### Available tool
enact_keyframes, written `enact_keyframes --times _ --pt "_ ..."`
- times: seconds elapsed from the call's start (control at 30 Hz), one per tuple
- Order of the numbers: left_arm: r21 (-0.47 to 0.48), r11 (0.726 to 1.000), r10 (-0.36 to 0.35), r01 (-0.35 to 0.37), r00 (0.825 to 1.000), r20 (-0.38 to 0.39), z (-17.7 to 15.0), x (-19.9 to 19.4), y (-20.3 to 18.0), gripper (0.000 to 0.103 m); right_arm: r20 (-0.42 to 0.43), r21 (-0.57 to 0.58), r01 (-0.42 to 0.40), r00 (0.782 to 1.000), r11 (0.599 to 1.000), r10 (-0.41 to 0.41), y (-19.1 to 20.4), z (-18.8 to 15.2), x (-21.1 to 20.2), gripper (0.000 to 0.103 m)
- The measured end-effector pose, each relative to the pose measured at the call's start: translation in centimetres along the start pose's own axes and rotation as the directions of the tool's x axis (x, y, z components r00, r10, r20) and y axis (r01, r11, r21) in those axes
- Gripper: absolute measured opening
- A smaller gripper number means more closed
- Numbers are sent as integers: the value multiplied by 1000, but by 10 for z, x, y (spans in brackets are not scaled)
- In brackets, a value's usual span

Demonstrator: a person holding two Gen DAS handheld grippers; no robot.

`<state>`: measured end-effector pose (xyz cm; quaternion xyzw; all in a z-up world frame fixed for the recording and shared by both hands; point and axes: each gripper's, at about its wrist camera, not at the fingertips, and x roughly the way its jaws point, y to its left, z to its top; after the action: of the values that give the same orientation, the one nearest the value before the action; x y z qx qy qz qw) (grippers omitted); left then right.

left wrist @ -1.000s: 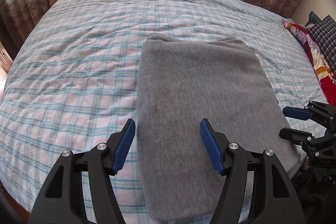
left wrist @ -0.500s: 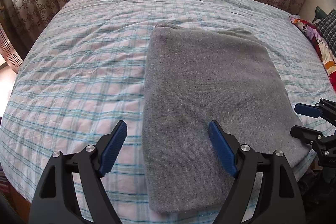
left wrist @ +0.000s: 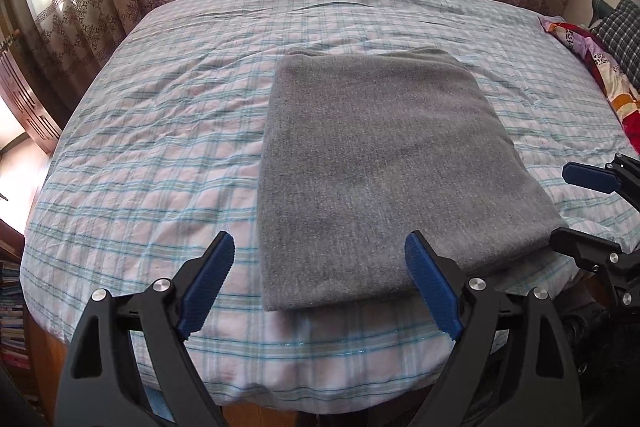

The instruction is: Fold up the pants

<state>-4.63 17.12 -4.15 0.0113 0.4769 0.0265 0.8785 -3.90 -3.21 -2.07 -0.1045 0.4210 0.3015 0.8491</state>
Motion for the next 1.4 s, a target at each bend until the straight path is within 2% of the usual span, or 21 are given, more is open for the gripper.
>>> enact_keyframes --times 0.27,0.4,0.57,0.73,0.9,1.03,1.13,1.27,1.4 --pt "-46 999 22 -22 1000 0 -6 -3 -1 90 35 69 64 997 996 -67 -1 -3 -10 69" --pt "-41 999 24 -24 1000 4 -6 -4 -4 90 40 68 66 997 996 -69 0 -4 -10 77" --pt "-44 999 30 -30 1000 3 -4 -1 -5 95 28 74 61 998 995 -64 -1 -4 -6 78" --pt "-59 998 29 -29 1000 6 0 3 2 96 12 154 64 998 986 -66 -19 -1 2 80" --pt "-75 997 9 -9 1000 5 9 10 12 96 -11 275 64 998 959 -63 -50 1 17 83" --pt "-96 994 -42 42 999 9 21 18 19 97 -17 328 74 997 942 -72 -67 8 29 83" --pt "-135 983 -128 126 992 -8 30 31 29 97 -19 358 58 998 932 -55 -74 13 38 83" --pt "-235 942 -254 241 967 -28 42 56 52 97 -30 443 7 1000 896 8 -89 11 52 83" --pt "-304 896 -352 325 935 -38 52 80 70 97 -41 556 -36 997 830 70 -110 2 68 83"
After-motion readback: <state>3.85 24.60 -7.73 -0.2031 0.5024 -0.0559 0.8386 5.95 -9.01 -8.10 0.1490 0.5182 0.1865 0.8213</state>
